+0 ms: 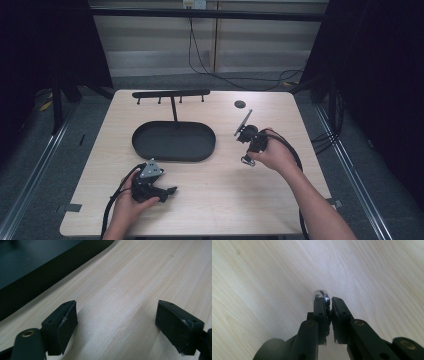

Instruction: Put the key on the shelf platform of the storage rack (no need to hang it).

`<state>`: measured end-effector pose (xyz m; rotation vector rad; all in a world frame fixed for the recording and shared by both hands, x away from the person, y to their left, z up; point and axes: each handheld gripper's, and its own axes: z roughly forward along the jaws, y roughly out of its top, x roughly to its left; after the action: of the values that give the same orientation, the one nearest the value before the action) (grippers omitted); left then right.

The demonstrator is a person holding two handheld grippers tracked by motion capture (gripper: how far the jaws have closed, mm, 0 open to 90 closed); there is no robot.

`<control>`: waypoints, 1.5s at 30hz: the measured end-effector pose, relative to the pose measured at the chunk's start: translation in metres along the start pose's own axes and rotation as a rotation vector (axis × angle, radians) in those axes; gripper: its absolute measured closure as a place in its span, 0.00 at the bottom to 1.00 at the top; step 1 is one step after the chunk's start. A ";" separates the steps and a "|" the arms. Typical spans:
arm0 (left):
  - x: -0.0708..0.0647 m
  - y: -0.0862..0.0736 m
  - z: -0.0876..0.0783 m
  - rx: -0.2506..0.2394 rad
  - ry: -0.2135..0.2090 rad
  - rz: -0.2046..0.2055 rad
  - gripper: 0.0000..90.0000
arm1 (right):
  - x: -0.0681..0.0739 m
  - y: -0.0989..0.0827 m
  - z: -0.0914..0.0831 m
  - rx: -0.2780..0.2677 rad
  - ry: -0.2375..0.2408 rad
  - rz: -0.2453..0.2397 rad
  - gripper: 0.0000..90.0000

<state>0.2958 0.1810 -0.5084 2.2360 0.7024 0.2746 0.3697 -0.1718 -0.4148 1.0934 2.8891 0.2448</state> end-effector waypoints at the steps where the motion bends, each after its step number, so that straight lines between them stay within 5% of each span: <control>1: 0.000 0.000 0.000 0.000 0.001 0.001 0.20 | 0.000 0.002 0.000 -0.001 -0.003 -0.007 0.92; 45: 0.000 0.000 0.000 0.002 0.001 0.005 0.20 | 0.016 0.077 -0.001 -0.037 -0.024 -0.068 0.92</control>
<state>0.2960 0.1812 -0.5082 2.2401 0.6986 0.2774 0.4078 -0.1043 -0.4009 0.9831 2.8825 0.2795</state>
